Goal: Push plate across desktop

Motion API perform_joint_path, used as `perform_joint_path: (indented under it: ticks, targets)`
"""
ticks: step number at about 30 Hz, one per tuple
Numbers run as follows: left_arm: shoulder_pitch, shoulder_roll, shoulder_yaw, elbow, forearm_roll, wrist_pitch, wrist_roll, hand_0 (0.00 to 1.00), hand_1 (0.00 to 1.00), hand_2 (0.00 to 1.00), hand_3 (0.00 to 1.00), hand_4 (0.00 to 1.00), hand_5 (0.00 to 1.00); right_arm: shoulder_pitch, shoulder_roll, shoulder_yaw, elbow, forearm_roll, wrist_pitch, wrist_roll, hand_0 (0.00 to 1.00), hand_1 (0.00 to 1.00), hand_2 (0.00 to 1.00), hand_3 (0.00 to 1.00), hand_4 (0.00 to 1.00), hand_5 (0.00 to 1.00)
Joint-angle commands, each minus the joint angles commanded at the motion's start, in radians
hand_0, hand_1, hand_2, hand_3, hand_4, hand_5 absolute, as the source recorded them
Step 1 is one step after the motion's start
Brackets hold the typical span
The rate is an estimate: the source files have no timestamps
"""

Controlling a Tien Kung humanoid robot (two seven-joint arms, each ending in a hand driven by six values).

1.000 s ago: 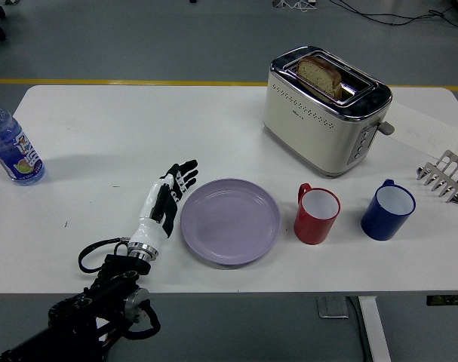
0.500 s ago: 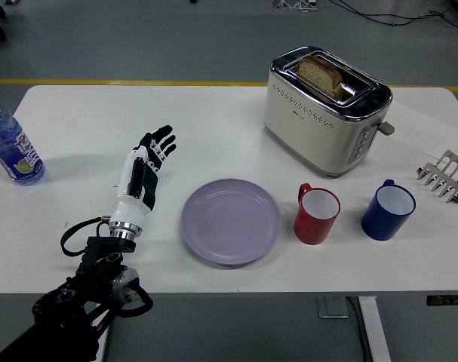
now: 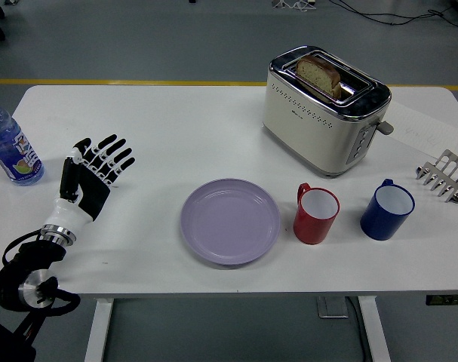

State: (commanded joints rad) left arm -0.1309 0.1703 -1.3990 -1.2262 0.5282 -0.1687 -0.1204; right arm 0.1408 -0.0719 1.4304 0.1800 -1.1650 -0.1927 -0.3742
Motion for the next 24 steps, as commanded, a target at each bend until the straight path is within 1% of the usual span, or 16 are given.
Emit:
perform_joint_path:
  ticks: [1,2,3,6,8,11,15,19,20,22,24]
  targets:
    - [0.016,0.0,-0.035,-0.003,-0.003,-0.005,0.009,0.697,0.729,0.722,0.646,0.478,0.973,0.0,0.0,0.001,0.0,-0.001,0.0,0.0,0.52,0.485,0.596,0.544,0.218,0.244]
    - [0.02,0.0,-0.056,-0.004,-0.004,-0.007,0.011,0.678,0.724,0.721,0.649,0.478,0.97,0.001,0.0,0.001,0.0,-0.001,0.001,0.0,0.519,0.486,0.596,0.545,0.218,0.243]
    - [0.038,-0.002,-0.091,-0.002,-0.013,-0.015,0.02,0.678,0.724,0.721,0.649,0.478,0.97,0.001,0.001,0.004,0.0,-0.003,0.001,0.0,0.519,0.486,0.596,0.545,0.218,0.243]
    - [0.068,-0.009,-0.177,0.003,-0.031,-0.026,0.038,0.678,0.724,0.721,0.649,0.478,0.97,0.001,0.002,0.011,0.0,-0.01,0.004,-0.002,0.519,0.486,0.596,0.545,0.218,0.243]
    - [0.079,-0.013,-0.23,0.007,-0.034,-0.031,0.043,0.682,0.722,0.72,0.652,0.479,0.975,0.001,0.003,0.013,0.0,-0.012,0.005,-0.003,0.518,0.486,0.596,0.543,0.219,0.243]
    - [0.082,-0.016,-0.287,0.014,-0.036,-0.035,0.05,0.682,0.722,0.72,0.652,0.479,0.975,0.002,0.005,0.016,0.0,-0.014,0.007,-0.004,0.518,0.486,0.596,0.543,0.219,0.243]
    - [0.081,-0.019,-0.326,0.021,-0.038,-0.038,0.058,0.674,0.72,0.708,0.655,0.483,0.98,0.002,0.004,0.012,0.0,-0.008,0.006,-0.003,0.516,0.486,0.597,0.543,0.218,0.242]
    - [0.077,-0.018,-0.344,0.038,-0.03,-0.037,0.071,0.674,0.72,0.708,0.655,0.483,0.98,0.0,0.005,0.014,0.0,-0.005,0.006,-0.002,0.516,0.486,0.597,0.543,0.218,0.242]
    - [0.074,-0.017,-0.347,0.044,-0.031,-0.037,0.075,0.656,0.713,0.699,0.664,0.493,0.993,0.0,0.005,0.015,0.0,-0.006,0.006,-0.003,0.517,0.487,0.596,0.543,0.218,0.243]
    - [0.07,-0.017,-0.356,0.051,-0.03,-0.037,0.077,0.656,0.713,0.699,0.664,0.493,0.993,0.004,0.005,0.011,0.0,-0.004,0.007,-0.002,0.517,0.487,0.596,0.543,0.218,0.243]
    - [0.073,-0.02,-0.371,0.056,-0.028,-0.037,0.079,0.656,0.713,0.699,0.664,0.493,0.993,0.007,0.005,0.014,0.0,-0.008,0.008,-0.002,0.517,0.487,0.596,0.543,0.218,0.243]
